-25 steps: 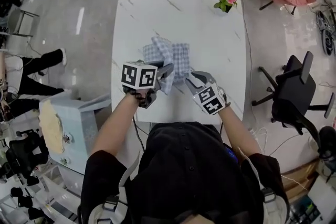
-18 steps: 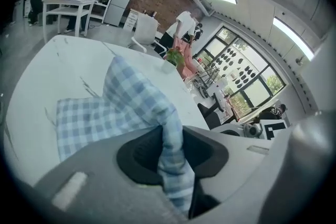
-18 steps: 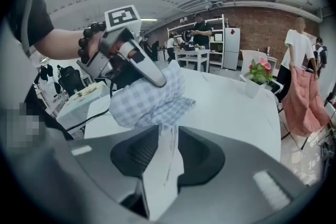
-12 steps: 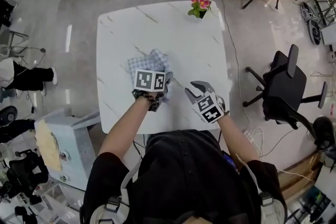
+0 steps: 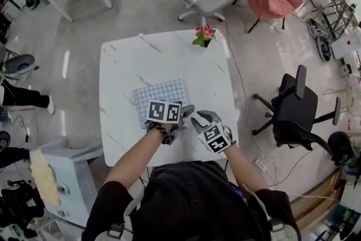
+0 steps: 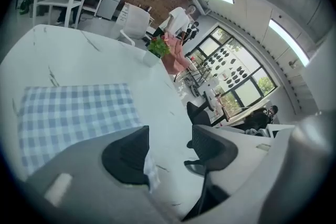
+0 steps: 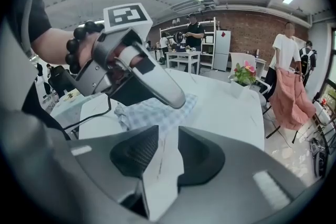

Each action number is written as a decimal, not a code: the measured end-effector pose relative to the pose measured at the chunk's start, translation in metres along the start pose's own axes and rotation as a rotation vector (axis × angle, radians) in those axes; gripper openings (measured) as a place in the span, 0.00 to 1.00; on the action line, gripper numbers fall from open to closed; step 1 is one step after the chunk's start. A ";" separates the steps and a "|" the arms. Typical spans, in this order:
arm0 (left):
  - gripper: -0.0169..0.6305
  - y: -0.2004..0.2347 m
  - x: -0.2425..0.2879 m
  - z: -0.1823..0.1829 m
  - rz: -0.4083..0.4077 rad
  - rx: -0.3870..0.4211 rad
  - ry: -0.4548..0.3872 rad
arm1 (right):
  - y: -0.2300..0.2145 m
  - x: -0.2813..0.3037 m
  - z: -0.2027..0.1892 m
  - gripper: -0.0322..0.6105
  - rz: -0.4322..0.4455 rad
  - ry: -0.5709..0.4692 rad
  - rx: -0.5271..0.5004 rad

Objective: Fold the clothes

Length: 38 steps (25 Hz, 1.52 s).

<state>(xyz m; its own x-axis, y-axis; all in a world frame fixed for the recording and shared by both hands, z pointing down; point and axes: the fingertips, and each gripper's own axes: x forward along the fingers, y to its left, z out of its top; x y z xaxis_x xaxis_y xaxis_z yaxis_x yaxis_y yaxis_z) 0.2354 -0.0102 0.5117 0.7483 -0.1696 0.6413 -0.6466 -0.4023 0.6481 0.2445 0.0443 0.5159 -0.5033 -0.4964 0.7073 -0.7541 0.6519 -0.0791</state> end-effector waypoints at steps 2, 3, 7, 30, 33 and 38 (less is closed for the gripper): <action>0.43 -0.011 -0.004 0.001 -0.032 0.015 -0.004 | 0.003 -0.001 0.001 0.24 -0.010 -0.003 -0.003; 0.43 -0.017 -0.007 0.000 -0.050 0.018 -0.004 | 0.005 -0.003 0.002 0.24 -0.016 -0.006 -0.002; 0.43 -0.037 -0.014 -0.001 -0.118 0.013 -0.011 | 0.000 -0.015 0.009 0.24 -0.048 -0.030 0.000; 0.39 0.078 -0.125 -0.026 0.074 -0.028 -0.140 | 0.045 0.037 0.059 0.24 0.048 -0.038 -0.112; 0.39 0.098 -0.134 -0.035 0.125 0.016 -0.146 | 0.056 0.057 0.061 0.24 0.081 -0.011 -0.137; 0.39 0.119 -0.135 -0.045 0.206 0.106 -0.153 | 0.061 0.074 0.044 0.24 0.098 0.062 -0.142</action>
<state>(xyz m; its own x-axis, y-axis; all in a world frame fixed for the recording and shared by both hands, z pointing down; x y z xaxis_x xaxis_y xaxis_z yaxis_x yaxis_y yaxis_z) 0.0506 0.0048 0.5209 0.6214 -0.3883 0.6805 -0.7745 -0.4355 0.4588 0.1430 0.0223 0.5329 -0.5410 -0.3936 0.7432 -0.6336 0.7719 -0.0524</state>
